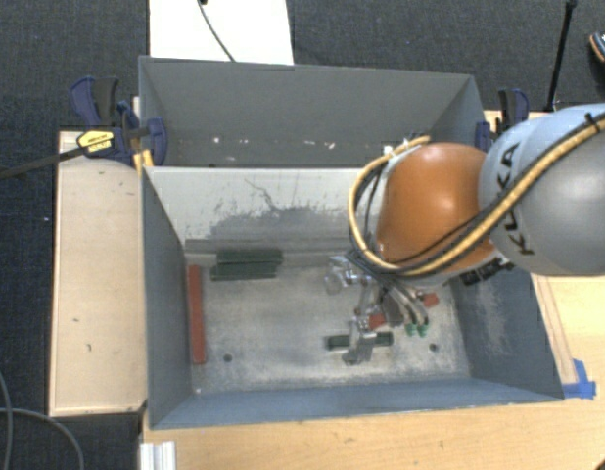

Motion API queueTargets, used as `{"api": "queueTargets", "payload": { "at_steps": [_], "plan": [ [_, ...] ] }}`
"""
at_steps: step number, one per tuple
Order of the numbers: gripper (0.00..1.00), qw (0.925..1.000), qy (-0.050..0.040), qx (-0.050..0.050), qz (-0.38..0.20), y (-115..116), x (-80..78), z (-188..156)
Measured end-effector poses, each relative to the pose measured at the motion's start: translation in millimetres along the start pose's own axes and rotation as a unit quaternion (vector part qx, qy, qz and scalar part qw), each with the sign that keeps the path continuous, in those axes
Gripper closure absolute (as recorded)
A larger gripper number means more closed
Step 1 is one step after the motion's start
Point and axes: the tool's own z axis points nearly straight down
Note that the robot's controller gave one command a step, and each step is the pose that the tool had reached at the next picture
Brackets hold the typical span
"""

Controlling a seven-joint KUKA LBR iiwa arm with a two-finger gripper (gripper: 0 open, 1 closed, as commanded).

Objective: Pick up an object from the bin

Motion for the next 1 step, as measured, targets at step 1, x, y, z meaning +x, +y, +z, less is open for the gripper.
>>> {"api": "queueTargets", "payload": {
  "at_steps": [1],
  "plan": [
    [0.00, 0.9984, 0.0008, -0.001, -0.056, -41.9, 16.0, 89.5]
  ]
}}
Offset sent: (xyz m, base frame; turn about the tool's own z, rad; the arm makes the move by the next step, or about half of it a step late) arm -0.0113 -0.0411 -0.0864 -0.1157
